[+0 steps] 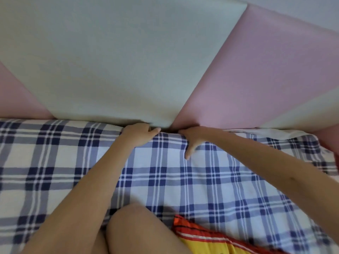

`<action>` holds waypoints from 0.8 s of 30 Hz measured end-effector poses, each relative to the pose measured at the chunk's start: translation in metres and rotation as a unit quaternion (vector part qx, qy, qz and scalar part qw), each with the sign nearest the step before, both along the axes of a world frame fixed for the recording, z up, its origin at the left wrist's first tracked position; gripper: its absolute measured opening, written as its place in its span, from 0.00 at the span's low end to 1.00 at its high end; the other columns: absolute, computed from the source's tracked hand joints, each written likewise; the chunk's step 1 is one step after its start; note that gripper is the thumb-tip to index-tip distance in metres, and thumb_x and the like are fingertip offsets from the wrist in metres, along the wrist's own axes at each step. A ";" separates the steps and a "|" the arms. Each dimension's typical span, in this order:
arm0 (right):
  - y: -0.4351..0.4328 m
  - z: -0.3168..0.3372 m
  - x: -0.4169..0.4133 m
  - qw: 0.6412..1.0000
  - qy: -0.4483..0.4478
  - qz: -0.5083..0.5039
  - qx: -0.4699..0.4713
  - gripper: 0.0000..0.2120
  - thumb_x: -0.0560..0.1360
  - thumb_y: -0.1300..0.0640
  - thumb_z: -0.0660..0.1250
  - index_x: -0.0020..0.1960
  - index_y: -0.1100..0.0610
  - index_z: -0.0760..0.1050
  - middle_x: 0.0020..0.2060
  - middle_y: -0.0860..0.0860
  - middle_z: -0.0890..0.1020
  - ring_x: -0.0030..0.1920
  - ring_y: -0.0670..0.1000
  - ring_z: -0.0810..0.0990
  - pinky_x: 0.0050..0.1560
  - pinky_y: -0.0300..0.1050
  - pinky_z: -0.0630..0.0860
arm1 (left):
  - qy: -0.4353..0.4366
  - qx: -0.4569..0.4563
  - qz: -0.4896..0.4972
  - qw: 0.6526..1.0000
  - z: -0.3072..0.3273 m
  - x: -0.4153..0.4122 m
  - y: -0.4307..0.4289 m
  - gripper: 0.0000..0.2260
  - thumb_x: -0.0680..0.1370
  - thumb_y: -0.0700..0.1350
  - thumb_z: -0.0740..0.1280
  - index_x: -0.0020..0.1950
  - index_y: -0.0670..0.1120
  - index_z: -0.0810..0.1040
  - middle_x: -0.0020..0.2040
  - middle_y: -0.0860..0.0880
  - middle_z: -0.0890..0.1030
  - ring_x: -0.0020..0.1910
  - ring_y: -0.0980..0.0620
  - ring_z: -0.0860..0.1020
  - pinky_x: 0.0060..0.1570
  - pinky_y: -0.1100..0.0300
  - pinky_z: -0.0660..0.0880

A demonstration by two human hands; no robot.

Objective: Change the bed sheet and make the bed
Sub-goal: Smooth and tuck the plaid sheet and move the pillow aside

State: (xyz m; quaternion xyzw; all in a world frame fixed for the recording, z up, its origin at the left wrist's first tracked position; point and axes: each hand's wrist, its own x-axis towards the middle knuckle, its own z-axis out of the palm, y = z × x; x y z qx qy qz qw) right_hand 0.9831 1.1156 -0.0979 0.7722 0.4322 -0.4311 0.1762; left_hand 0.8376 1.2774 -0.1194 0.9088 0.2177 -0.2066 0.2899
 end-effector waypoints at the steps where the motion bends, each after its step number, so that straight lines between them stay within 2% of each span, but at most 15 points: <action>1: -0.001 -0.007 0.000 1.000 -0.009 -0.010 0.015 0.47 0.57 0.41 0.80 0.70 0.50 0.64 0.63 0.46 0.75 0.62 0.51 0.74 0.58 0.42 0.70 | -0.055 0.069 0.008 0.996 -0.001 -0.006 -0.007 0.21 0.80 0.60 0.53 0.43 0.45 0.73 0.39 0.49 0.76 0.45 0.46 0.77 0.45 0.55 0.67; 3: -0.008 -0.019 -0.001 0.998 -0.038 -0.013 0.055 0.50 0.54 0.39 0.79 0.71 0.48 0.63 0.64 0.46 0.75 0.63 0.52 0.73 0.60 0.47 0.71 | -0.134 0.181 0.035 0.974 -0.009 -0.023 -0.031 0.17 0.80 0.56 0.56 0.57 0.44 0.74 0.54 0.45 0.79 0.59 0.43 0.74 0.61 0.48 0.63; 4: -0.015 -0.022 -0.003 0.995 -0.055 -0.015 0.082 0.51 0.54 0.38 0.78 0.71 0.48 0.62 0.65 0.47 0.74 0.64 0.53 0.73 0.62 0.49 0.71 | -0.139 0.205 0.036 0.968 -0.014 -0.033 -0.045 0.21 0.79 0.58 0.57 0.64 0.45 0.72 0.63 0.42 0.75 0.65 0.42 0.70 0.68 0.42 0.54; 6: -0.038 -0.025 -0.012 0.976 -0.125 0.003 0.176 0.49 0.58 0.36 0.76 0.73 0.50 0.62 0.68 0.49 0.72 0.67 0.54 0.70 0.67 0.51 0.66 | -0.119 0.209 0.025 0.970 -0.026 -0.050 -0.064 0.33 0.76 0.66 0.52 0.76 0.48 0.60 0.75 0.41 0.60 0.75 0.40 0.56 0.66 0.37 0.30; 7: -0.053 -0.028 -0.018 0.951 -0.182 0.040 0.248 0.44 0.63 0.35 0.72 0.72 0.52 0.63 0.69 0.51 0.71 0.68 0.55 0.69 0.69 0.54 0.64 | -0.102 0.209 0.020 0.972 -0.034 -0.054 -0.065 0.37 0.74 0.70 0.48 0.78 0.51 0.52 0.78 0.43 0.51 0.77 0.41 0.48 0.62 0.38 0.23; 9: -0.093 -0.031 -0.035 0.884 -0.272 0.115 0.363 0.32 0.73 0.40 0.63 0.71 0.54 0.63 0.69 0.53 0.69 0.69 0.56 0.68 0.71 0.57 0.61 | -0.057 0.193 0.019 0.979 -0.046 -0.052 -0.060 0.40 0.72 0.74 0.42 0.77 0.55 0.38 0.77 0.46 0.36 0.76 0.43 0.35 0.60 0.36 0.23; 10: -0.123 -0.032 -0.043 0.873 -0.278 0.139 0.376 0.28 0.75 0.43 0.60 0.71 0.54 0.62 0.70 0.53 0.66 0.70 0.56 0.65 0.71 0.57 0.58 | -0.026 0.184 0.015 0.983 -0.049 -0.047 -0.061 0.40 0.72 0.74 0.43 0.75 0.56 0.32 0.76 0.47 0.32 0.74 0.43 0.31 0.61 0.34 0.25; 12: -0.172 -0.038 -0.053 0.877 -0.249 0.203 0.358 0.25 0.79 0.45 0.55 0.73 0.53 0.61 0.73 0.54 0.62 0.72 0.56 0.61 0.72 0.59 0.56 | 0.038 0.178 0.012 0.983 -0.044 -0.039 -0.054 0.39 0.73 0.73 0.44 0.70 0.55 0.26 0.74 0.45 0.28 0.73 0.42 0.29 0.64 0.31 0.31; 14: -0.234 -0.038 -0.062 0.893 -0.235 0.221 0.315 0.23 0.81 0.45 0.49 0.74 0.51 0.60 0.73 0.54 0.61 0.73 0.56 0.60 0.71 0.62 0.56 | 0.069 0.176 0.007 0.982 -0.027 -0.036 -0.068 0.37 0.76 0.70 0.44 0.72 0.52 0.27 0.75 0.43 0.30 0.74 0.41 0.31 0.67 0.32 0.36; 17: -0.304 -0.029 -0.053 0.961 -0.229 0.055 0.145 0.26 0.81 0.40 0.41 0.78 0.46 0.49 0.75 0.52 0.61 0.74 0.57 0.58 0.69 0.68 0.56 | 0.060 0.171 0.031 0.983 -0.012 -0.042 -0.102 0.37 0.79 0.65 0.45 0.76 0.44 0.32 0.76 0.43 0.32 0.75 0.43 0.35 0.70 0.36 0.40; 19: -0.346 -0.022 -0.028 0.946 -0.261 -0.187 0.049 0.32 0.77 0.32 0.40 0.76 0.41 0.35 0.78 0.45 0.48 0.77 0.57 0.47 0.70 0.70 0.48 | 0.077 0.139 0.016 0.987 -0.007 -0.043 -0.135 0.38 0.79 0.65 0.46 0.75 0.42 0.30 0.75 0.44 0.30 0.75 0.45 0.33 0.71 0.37 0.39; 20: -0.366 -0.019 -0.015 0.893 -0.282 -0.351 0.006 0.34 0.76 0.30 0.42 0.74 0.41 0.31 0.77 0.43 0.41 0.77 0.57 0.42 0.70 0.70 0.45 | 0.089 0.125 0.009 0.988 -0.005 -0.042 -0.152 0.39 0.79 0.65 0.46 0.75 0.42 0.30 0.75 0.44 0.30 0.75 0.45 0.33 0.71 0.38 0.40; 22: -0.407 -0.006 0.009 0.736 -0.275 -0.619 -0.025 0.34 0.79 0.35 0.44 0.77 0.49 0.35 0.77 0.50 0.39 0.77 0.60 0.41 0.70 0.70 0.48 | 0.095 0.116 -0.021 0.988 0.003 -0.026 -0.192 0.39 0.80 0.64 0.47 0.75 0.41 0.30 0.75 0.43 0.30 0.75 0.45 0.34 0.72 0.38 0.43; 23: -0.409 -0.006 0.013 0.707 -0.278 -0.650 -0.027 0.33 0.81 0.38 0.45 0.78 0.54 0.38 0.78 0.55 0.42 0.76 0.60 0.44 0.71 0.69 0.50 | 0.101 0.110 -0.030 0.988 0.003 -0.024 -0.197 0.38 0.80 0.64 0.47 0.75 0.41 0.31 0.75 0.43 0.30 0.75 0.45 0.34 0.72 0.38 0.43; 24: -0.426 -0.008 0.010 0.708 -0.310 -0.634 -0.013 0.33 0.81 0.40 0.46 0.78 0.56 0.41 0.77 0.57 0.45 0.76 0.60 0.46 0.71 0.67 0.51 | 0.106 0.113 -0.056 0.986 0.008 -0.014 -0.214 0.38 0.80 0.63 0.48 0.75 0.42 0.32 0.75 0.44 0.30 0.75 0.45 0.34 0.72 0.38 0.43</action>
